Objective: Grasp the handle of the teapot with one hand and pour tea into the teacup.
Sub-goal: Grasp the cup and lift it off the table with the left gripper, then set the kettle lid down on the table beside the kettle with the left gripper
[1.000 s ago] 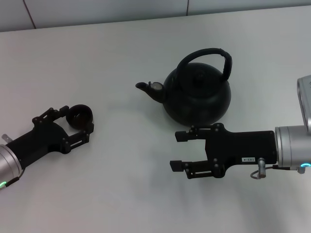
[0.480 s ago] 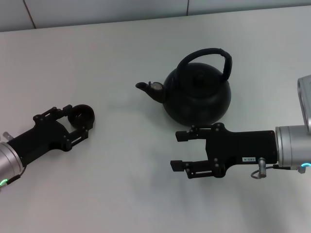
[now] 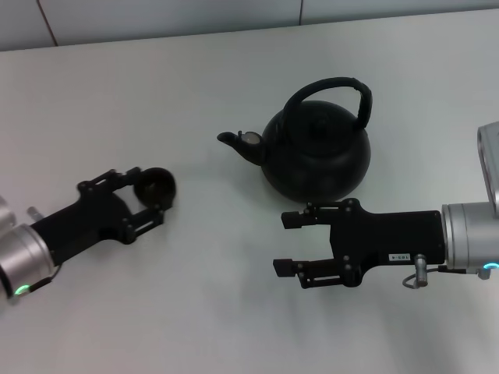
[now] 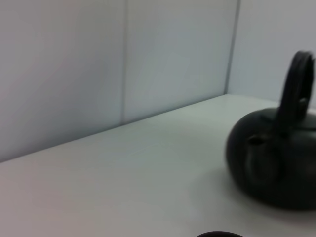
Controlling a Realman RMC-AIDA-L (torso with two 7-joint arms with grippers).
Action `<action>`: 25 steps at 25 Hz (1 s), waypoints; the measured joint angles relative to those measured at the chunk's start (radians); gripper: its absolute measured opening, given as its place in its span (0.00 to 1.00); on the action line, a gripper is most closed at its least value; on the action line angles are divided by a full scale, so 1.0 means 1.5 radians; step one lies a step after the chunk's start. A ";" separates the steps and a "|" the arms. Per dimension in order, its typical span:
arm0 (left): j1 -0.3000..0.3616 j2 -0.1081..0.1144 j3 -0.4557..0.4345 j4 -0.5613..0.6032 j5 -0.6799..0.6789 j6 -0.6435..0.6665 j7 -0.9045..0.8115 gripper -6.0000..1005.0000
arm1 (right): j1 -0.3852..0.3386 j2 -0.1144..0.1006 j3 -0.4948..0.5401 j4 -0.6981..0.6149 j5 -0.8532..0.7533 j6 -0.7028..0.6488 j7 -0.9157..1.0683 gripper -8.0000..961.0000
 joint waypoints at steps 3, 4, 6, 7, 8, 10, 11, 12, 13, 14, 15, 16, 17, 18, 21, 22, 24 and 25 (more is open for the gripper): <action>-0.026 0.000 0.001 -0.028 0.001 0.019 0.002 0.68 | 0.000 0.001 0.000 0.000 0.000 -0.002 0.000 0.78; -0.026 0.000 0.001 -0.028 0.001 0.019 0.002 0.68 | 0.000 0.001 0.000 0.000 0.000 -0.002 0.000 0.78; -0.037 0.000 0.002 -0.039 0.001 0.024 0.004 0.68 | 0.000 0.001 -0.003 0.000 0.000 -0.002 0.000 0.78; -0.046 -0.001 0.002 -0.046 0.000 0.026 0.006 0.68 | 0.000 0.001 -0.005 0.000 0.000 -0.002 0.000 0.78; -0.060 -0.001 0.002 -0.059 0.001 0.025 0.006 0.68 | 0.001 0.002 -0.008 0.000 0.000 -0.002 0.000 0.78; -0.066 -0.001 0.002 -0.064 0.001 0.024 0.006 0.68 | 0.001 0.002 -0.008 0.000 0.000 -0.002 0.000 0.78; -0.069 -0.001 0.002 -0.067 0.001 0.023 0.006 0.68 | 0.001 0.002 -0.010 0.000 0.000 -0.002 0.000 0.78; -0.071 -0.001 0.002 -0.068 0.001 0.023 0.006 0.68 | 0.001 0.002 -0.011 0.000 0.000 -0.002 0.000 0.78; -0.072 -0.001 0.002 -0.069 0.001 0.022 0.006 0.68 | 0.001 0.002 -0.015 0.000 0.000 -0.002 0.000 0.78; -0.072 -0.001 0.002 -0.069 0.001 0.022 0.006 0.68 | 0.001 0.002 -0.015 0.000 0.000 -0.002 0.000 0.78; -0.072 -0.002 0.002 -0.069 0.001 0.022 0.006 0.68 | 0.001 0.002 -0.016 0.000 0.001 -0.002 0.000 0.78; -0.073 -0.002 0.002 -0.069 0.001 0.022 0.007 0.68 | 0.001 0.002 -0.016 0.000 0.001 -0.002 0.000 0.78; -0.073 -0.002 0.002 -0.069 0.001 0.020 0.007 0.68 | 0.001 0.002 -0.016 0.000 0.001 -0.002 0.000 0.78; -0.072 -0.002 0.002 -0.070 0.001 0.016 0.007 0.68 | 0.001 0.002 -0.016 0.001 0.001 -0.002 0.000 0.78; -0.071 -0.002 0.003 -0.074 0.001 0.002 0.007 0.68 | 0.001 0.002 -0.016 0.001 0.001 -0.002 -0.001 0.78; -0.070 -0.002 0.003 -0.077 0.001 -0.003 0.007 0.68 | 0.001 0.002 -0.016 0.001 0.001 -0.002 -0.001 0.78; -0.069 -0.002 0.004 -0.082 0.001 -0.009 0.007 0.68 | 0.001 0.002 -0.016 0.001 0.002 -0.002 -0.001 0.78; -0.069 -0.002 0.005 -0.084 0.001 -0.010 0.007 0.68 | 0.001 0.002 -0.016 0.001 0.002 -0.002 -0.001 0.78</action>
